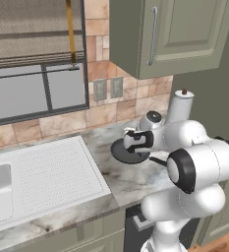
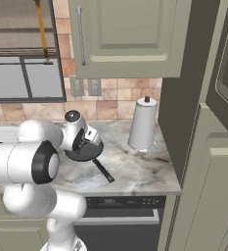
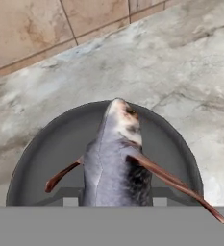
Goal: Retrieve the pan from the cabinet, then place the raw meat into the pan to avoid contamination.
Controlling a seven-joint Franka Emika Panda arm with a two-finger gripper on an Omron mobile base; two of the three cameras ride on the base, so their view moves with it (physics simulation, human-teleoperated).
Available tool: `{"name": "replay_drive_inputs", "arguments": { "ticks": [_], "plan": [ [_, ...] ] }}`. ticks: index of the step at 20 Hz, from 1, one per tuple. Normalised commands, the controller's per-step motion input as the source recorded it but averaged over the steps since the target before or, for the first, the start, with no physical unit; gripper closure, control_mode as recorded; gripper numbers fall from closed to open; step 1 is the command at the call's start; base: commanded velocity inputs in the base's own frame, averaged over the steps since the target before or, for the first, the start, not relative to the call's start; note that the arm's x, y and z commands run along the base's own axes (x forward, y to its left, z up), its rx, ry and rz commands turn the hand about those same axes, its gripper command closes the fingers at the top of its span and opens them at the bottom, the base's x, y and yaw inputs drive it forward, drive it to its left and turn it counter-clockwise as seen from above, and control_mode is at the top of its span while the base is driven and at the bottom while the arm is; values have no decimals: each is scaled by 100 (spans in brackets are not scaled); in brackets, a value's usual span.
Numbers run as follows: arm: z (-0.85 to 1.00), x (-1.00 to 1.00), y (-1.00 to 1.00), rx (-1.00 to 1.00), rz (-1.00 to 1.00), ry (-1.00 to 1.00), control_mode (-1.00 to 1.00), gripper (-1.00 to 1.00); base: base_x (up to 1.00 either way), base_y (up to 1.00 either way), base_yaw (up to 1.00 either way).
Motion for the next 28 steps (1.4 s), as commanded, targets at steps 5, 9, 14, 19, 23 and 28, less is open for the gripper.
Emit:
{"name": "replay_drive_inputs", "arguments": {
  "ticks": [5,9,14,19,23,28],
  "plan": [
    [-30,23,16,0,0,0,-100,100,0,0,0],
    [-30,26,18,0,0,0,-100,100,0,0,0],
    [-21,27,8,0,0,0,-100,100,0,0,0],
    [-25,24,1,0,0,-2,-100,100,0,0,0],
    [-26,24,0,0,0,-2,-100,100,0,0,0],
    [-26,22,0,0,0,-1,-100,100,0,0,0]
  ]
}}
